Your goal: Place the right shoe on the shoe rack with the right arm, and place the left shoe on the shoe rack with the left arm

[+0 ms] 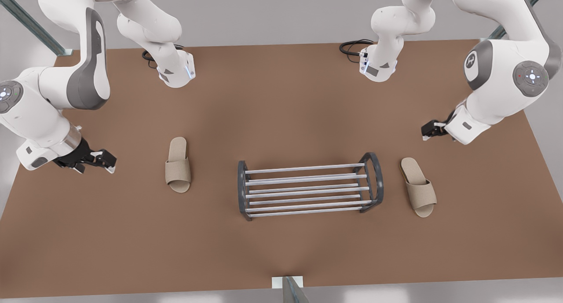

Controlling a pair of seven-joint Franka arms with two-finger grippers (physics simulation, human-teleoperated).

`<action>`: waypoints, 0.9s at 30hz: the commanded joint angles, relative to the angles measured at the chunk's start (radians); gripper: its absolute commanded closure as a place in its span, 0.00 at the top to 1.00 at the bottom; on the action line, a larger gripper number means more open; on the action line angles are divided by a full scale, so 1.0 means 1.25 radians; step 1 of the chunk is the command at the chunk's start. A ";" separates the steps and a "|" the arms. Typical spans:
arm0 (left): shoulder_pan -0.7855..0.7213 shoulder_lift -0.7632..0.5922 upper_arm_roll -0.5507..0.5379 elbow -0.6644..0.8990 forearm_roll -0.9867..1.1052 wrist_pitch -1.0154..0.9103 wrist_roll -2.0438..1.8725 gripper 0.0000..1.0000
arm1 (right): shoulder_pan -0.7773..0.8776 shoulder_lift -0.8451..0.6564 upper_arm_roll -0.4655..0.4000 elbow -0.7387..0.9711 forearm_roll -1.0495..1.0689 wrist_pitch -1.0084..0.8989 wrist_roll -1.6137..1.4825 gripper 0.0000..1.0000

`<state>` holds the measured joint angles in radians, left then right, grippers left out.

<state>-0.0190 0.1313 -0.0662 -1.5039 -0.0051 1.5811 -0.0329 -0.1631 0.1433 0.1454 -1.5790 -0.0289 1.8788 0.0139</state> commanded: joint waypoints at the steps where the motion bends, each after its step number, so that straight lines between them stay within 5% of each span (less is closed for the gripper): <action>1: -0.004 0.003 0.000 -0.001 -0.002 0.049 0.008 1.00 | 0.000 0.001 0.000 0.000 0.000 0.017 0.006 1.00; 4: 0.010 0.009 -0.002 0.035 -0.015 -0.017 0.020 1.00 | 0.000 0.001 0.000 -0.005 0.000 0.020 0.007 1.00; 5: 0.008 -0.024 -0.006 -0.038 -0.018 0.087 0.019 1.00 | -0.001 -0.009 0.000 -0.019 0.001 0.031 0.007 1.00; 7: 0.015 -0.157 -0.084 -0.340 0.030 0.472 0.019 1.00 | -0.001 -0.101 0.001 -0.180 0.001 0.201 0.007 1.00; 9: 0.025 -0.224 -0.109 -0.750 0.057 1.118 0.007 0.99 | 0.002 -0.137 0.008 -0.330 0.001 0.466 0.009 1.00; 10: 0.029 -0.229 -0.109 -0.822 0.057 1.234 0.009 0.99 | 0.002 -0.126 0.011 -0.386 0.001 0.633 0.009 1.00; 13: 0.220 -0.266 -0.226 -0.879 0.058 1.243 0.008 1.00 | 0.000 -0.090 0.011 -0.471 0.001 0.956 0.006 1.00; 16: 0.286 -0.082 -0.228 -0.876 0.057 1.502 0.010 1.00 | -0.013 0.044 0.011 -0.502 0.001 1.301 0.000 1.00; 27: 0.328 0.110 -0.204 -0.838 0.056 1.531 0.024 0.99 | -0.088 0.147 0.011 -0.596 0.001 1.301 0.056 1.00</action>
<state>0.3863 0.2504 -0.3227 -2.5575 0.0642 3.4054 -0.0172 -0.2655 0.3142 0.1594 -2.3217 -0.0278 3.4068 0.0453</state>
